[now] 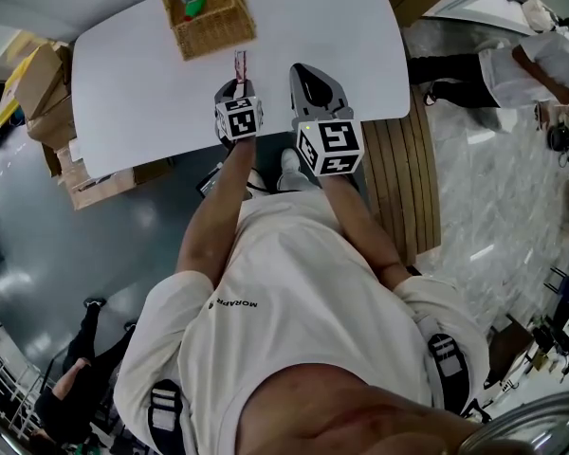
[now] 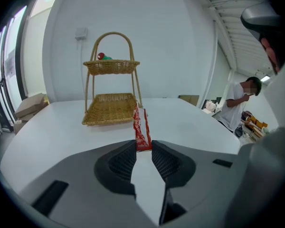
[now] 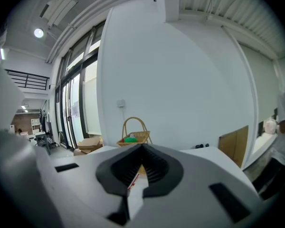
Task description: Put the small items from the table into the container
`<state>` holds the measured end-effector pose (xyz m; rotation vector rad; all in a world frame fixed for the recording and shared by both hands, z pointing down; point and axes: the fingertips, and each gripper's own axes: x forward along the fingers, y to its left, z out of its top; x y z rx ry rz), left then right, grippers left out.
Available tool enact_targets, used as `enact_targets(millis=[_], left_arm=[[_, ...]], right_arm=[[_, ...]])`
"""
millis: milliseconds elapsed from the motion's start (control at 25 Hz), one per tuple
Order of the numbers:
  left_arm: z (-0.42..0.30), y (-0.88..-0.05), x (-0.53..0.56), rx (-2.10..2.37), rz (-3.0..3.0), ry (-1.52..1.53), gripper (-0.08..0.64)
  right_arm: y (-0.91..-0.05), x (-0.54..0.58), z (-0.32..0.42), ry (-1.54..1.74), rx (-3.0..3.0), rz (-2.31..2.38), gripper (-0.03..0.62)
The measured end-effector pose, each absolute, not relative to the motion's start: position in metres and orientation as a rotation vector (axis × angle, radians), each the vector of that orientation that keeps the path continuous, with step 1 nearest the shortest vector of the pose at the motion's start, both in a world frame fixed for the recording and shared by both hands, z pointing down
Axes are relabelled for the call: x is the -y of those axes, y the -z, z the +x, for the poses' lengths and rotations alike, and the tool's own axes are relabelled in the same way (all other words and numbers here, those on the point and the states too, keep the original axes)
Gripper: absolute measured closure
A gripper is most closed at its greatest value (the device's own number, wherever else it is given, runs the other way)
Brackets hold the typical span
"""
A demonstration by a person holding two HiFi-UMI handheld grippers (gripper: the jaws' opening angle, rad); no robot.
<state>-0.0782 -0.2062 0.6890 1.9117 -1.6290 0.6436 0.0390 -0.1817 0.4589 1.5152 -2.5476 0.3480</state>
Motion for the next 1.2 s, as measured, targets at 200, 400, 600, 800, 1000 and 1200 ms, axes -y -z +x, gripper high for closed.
enact_targets(millis=[200,400,600,800,1000,1200], left_arm=[[-0.087,-0.680,0.211,1.659,1.898,-0.616,0.459],[-0.095,-0.668,0.219,1.681,1.902,-0.585,0.459],[-0.106,-0.663,0.225,1.717,1.883,-0.583,0.459],[-0.114,-0.651,0.233,1.738,1.893,-0.555,0.459],[-0.121,-0.641,0.239,1.758,1.889,-0.530,0.459],[-0.120,-0.621,0.244,1.776,1.892,-0.485,0.459]], right_arm=[[-0.456,0.181,0.034,-0.334,2.557,1.498,0.580],[-0.456,0.182,0.029,-0.334,2.564,1.487,0.580],[-0.454,0.181,0.027,-0.327,2.571,1.483,0.580],[-0.451,0.181,0.026,-0.324,2.573,1.484,0.580],[-0.449,0.181,0.023,-0.318,2.580,1.481,0.580],[-0.449,0.183,0.022,-0.320,2.583,1.481,0.580]])
